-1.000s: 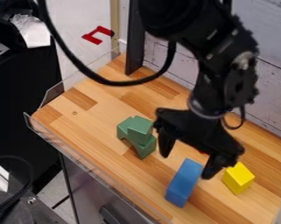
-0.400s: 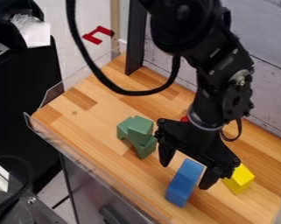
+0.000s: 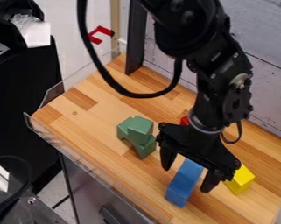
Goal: Put the blue rectangle on the red
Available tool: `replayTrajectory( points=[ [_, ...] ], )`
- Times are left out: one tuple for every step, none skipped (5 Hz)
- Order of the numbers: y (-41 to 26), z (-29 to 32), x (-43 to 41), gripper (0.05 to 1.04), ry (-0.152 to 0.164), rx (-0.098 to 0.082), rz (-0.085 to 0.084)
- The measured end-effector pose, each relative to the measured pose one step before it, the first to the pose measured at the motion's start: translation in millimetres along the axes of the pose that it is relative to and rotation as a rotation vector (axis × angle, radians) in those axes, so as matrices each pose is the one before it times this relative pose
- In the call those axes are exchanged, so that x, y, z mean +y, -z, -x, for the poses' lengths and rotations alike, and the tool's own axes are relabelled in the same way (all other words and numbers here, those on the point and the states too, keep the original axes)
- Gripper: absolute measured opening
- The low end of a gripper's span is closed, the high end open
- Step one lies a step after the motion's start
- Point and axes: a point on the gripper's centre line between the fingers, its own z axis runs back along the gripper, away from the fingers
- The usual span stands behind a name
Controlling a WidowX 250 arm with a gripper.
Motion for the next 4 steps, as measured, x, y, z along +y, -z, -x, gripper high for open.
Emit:
replayTrajectory(
  points=[
    [9.93, 2.14, -0.44, 0.997, 0.0066, 0.0235, -0.0056],
    [7.61, -0.98, -2.00, 0.997, -0.0085, 0.0125, 0.0087],
    [10.59, -0.29, 4.38, 0.997, -0.0160, 0.0239, -0.0021],
    [3.86, -2.52, 1.18, 0.964, -0.0113, -0.0054, 0.0060]
  ],
)
